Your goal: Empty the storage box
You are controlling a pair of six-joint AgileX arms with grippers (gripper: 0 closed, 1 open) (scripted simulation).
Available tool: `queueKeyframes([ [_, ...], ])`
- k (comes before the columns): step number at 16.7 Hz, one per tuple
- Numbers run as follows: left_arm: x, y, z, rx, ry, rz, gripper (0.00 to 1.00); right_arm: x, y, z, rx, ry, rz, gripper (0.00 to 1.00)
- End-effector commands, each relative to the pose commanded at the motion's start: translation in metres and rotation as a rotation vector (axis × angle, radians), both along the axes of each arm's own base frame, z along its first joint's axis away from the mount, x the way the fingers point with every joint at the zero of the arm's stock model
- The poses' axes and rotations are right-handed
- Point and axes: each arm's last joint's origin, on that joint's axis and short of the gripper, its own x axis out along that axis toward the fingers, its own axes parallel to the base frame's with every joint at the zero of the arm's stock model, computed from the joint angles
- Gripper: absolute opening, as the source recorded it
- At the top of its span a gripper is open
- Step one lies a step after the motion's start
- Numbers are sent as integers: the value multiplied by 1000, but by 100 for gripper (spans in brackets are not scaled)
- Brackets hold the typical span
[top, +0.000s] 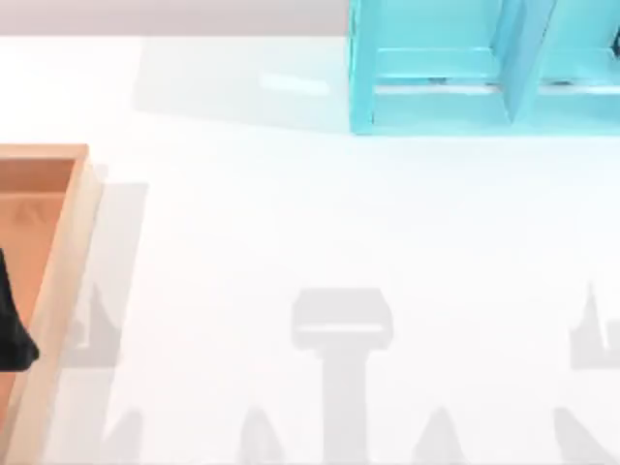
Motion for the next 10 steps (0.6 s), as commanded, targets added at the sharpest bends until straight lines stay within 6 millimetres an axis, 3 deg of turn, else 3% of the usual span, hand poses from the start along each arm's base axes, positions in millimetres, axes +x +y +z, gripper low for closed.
queueKeyframes([
  [5, 0, 2, 10, 20, 65, 20, 100, 0, 0, 0, 0, 0, 0, 100],
  [10, 14, 12, 47, 82, 378, 78, 100, 0, 0, 0, 0, 0, 0, 100],
])
